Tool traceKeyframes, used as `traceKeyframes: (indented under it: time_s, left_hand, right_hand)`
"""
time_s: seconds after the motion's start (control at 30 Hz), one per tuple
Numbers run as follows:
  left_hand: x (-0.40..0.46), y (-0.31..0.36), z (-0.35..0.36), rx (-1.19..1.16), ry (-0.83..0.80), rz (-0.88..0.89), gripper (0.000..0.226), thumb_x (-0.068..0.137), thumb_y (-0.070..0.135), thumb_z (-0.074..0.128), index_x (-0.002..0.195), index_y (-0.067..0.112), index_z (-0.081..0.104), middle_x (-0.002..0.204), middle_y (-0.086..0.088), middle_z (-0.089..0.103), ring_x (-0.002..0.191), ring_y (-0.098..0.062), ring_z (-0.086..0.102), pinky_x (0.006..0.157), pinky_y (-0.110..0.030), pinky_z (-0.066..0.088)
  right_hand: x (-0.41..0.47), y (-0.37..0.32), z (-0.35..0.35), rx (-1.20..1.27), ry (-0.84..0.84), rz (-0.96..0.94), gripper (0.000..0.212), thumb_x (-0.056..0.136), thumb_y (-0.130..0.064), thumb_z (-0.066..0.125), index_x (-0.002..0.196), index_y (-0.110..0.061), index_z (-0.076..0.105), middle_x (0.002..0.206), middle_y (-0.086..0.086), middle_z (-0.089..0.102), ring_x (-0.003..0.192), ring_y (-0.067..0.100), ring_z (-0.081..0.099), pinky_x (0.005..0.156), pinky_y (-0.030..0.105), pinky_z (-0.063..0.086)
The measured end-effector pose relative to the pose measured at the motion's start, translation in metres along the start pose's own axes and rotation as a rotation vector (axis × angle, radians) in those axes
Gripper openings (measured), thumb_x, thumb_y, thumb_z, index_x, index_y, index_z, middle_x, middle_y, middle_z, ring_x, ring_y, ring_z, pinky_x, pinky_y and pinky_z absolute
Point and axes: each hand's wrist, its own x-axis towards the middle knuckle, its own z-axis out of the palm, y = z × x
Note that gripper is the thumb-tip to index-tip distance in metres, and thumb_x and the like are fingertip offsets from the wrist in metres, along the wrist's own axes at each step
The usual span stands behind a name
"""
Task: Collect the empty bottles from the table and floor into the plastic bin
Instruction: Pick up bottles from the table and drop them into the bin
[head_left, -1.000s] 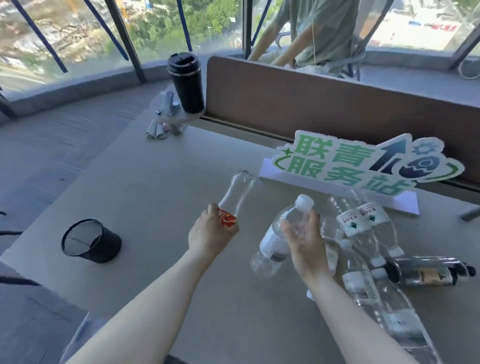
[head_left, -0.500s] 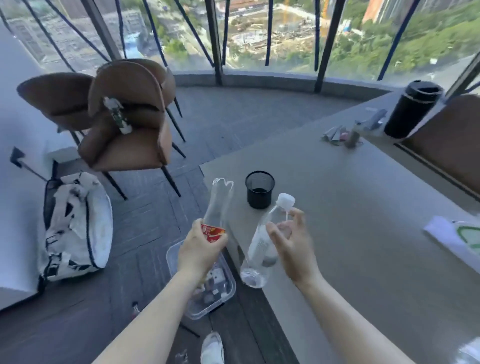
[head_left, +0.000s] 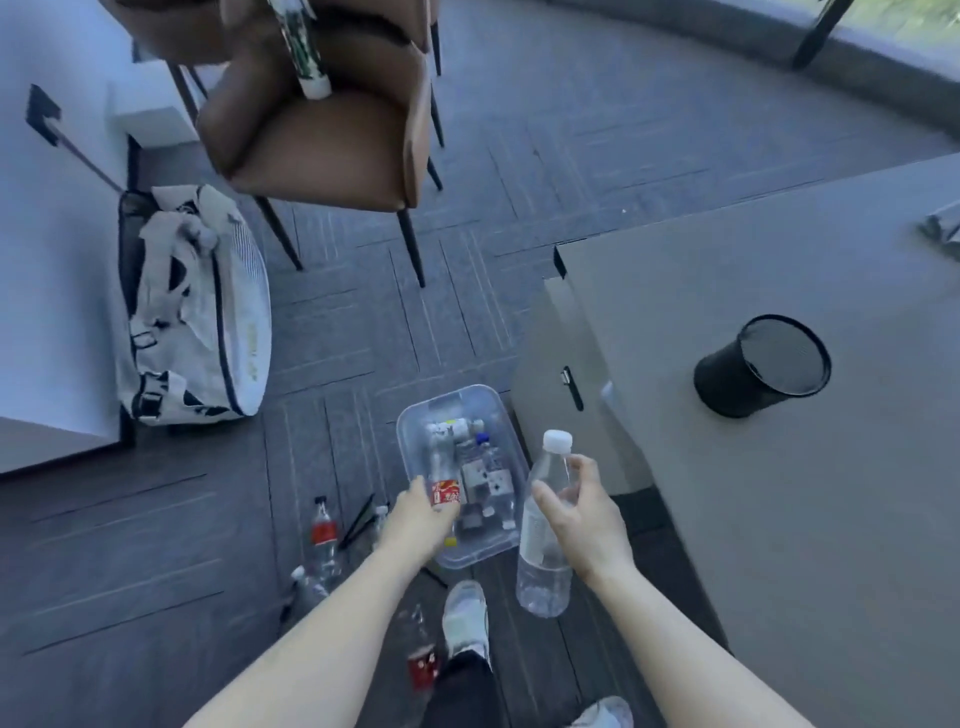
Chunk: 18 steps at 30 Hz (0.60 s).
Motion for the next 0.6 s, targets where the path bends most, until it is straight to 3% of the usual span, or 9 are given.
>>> traceKeyframes:
  time_s: [0.13,0.33,0.47,0.6]
  left_hand:
    - [0.014,-0.015,-0.011,0.097,-0.032,0.055,0.055,0.090,0.042,0.049,0.139,0.021,0.037,0.134,-0.007,0.047,0.103,-0.030,0.061,0.085,-0.043,0.052]
    - [0.042,-0.035,-0.021,0.078,0.039,0.117,0.045,0.093,0.035,0.047,0.137,0.027,0.042,0.139,0.003,0.045,0.109,-0.018,0.057,0.087,-0.035,0.047]
    - [0.053,-0.043,-0.023,0.089,0.060,0.118,0.044,0.095,0.033,0.047,0.138,0.027,0.042,0.137,0.003,0.046,0.114,-0.018,0.053,0.086,-0.034,0.045]
    - [0.056,-0.044,-0.022,0.113,0.052,0.143,0.045,0.095,0.032,0.047,0.139,0.024,0.040,0.137,0.001,0.045,0.114,-0.018,0.053,0.083,-0.033,0.046]
  right_hand:
    - [0.037,-0.008,0.032,-0.066,-0.051,0.062,0.057,0.086,-0.054,0.055,0.137,-0.032,0.037,0.102,-0.002,0.061,0.091,0.018,0.060,0.074,0.036,0.047]
    - [0.111,-0.009,0.086,-0.131,-0.120,0.128,0.075,0.082,-0.067,0.050,0.145,-0.035,0.027,0.135,0.008,0.055,0.117,0.028,0.056,0.092,0.047,0.049]
    - [0.142,-0.001,0.112,-0.237,-0.172,0.172,0.078,0.089,-0.059,0.050,0.152,-0.028,0.017,0.151,0.008,0.040,0.131,0.032,0.046,0.099,0.047,0.044]
    - [0.138,0.006,0.117,-0.348,-0.192,0.164,0.065,0.092,-0.041,0.048,0.149,-0.023,0.024,0.147,0.008,0.043,0.123,0.031,0.051,0.097,0.046,0.047]
